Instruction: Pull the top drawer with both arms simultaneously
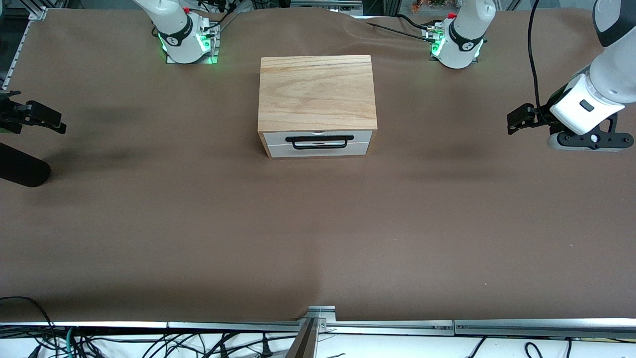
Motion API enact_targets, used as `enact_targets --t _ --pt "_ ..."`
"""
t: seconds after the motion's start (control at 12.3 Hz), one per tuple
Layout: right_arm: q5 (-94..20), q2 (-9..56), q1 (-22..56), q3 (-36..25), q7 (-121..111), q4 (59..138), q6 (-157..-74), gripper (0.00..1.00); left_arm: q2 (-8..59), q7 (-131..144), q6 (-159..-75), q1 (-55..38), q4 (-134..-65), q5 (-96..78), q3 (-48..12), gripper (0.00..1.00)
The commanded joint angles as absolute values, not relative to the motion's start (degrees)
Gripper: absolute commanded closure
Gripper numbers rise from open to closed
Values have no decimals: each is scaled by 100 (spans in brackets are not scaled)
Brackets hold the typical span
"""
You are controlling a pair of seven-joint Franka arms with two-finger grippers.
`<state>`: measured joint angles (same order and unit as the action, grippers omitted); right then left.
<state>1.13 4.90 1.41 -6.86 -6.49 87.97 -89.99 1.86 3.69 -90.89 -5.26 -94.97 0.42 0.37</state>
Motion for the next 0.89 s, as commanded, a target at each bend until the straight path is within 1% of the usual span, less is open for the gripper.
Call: enact_targets --t 0.0,0.81 --pt "290 492 105 -607 -642 8763 -9035 0 246 281 -8930 -563 -9325 229 44 0" --pt "492 554 123 -598 -633 8771 -9009 0 246 281 -8886 -563 -9325 229 26 0"
